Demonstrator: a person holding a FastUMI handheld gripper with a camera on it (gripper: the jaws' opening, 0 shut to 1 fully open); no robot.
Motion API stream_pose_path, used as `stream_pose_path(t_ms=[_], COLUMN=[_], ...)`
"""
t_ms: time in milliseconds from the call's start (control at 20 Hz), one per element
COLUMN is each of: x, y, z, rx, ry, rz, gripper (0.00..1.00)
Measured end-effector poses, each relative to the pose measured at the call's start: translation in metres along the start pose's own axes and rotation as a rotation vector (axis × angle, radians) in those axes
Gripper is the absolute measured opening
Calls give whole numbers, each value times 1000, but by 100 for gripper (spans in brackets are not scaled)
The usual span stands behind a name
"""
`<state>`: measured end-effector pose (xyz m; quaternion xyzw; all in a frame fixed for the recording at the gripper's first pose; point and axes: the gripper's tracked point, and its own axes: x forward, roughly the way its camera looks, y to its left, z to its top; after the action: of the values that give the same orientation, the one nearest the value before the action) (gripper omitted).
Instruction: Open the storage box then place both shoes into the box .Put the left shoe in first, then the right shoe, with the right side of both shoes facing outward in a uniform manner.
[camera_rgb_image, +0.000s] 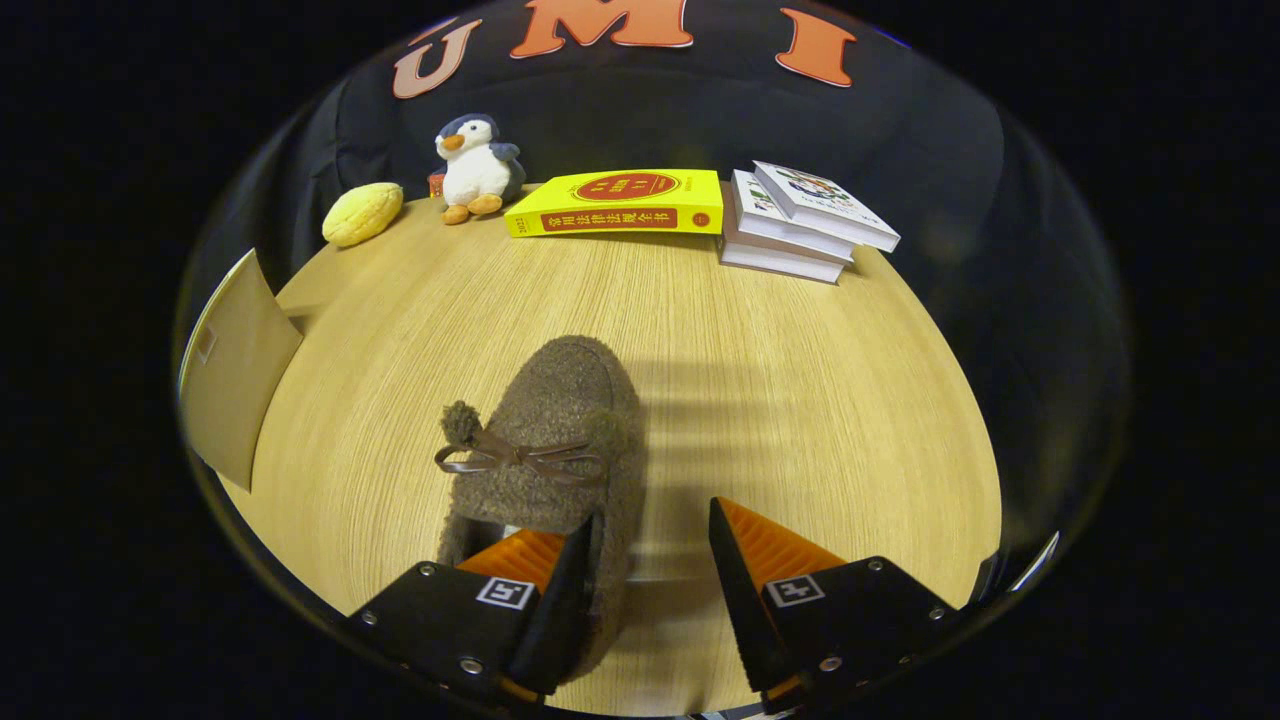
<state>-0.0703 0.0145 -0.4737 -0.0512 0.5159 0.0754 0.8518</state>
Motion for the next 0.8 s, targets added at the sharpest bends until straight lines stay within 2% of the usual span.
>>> stream_pose_path(t_ms=[50, 150, 200, 250, 300, 400, 550, 800], x=[5, 11, 11, 12, 11, 4, -20, -72], y=[2, 11, 13, 14, 10, 14, 31, 64], z=[1, 1, 2, 6, 7, 4, 13, 45], rx=[8, 29, 44, 61, 71, 108, 201, 198], ry=[0, 13, 12, 1, -8, 17, 35, 20], rz=[7, 39, 47, 47, 24, 27, 75, 77], gripper=[66, 52, 37, 30, 18, 7, 5, 5])
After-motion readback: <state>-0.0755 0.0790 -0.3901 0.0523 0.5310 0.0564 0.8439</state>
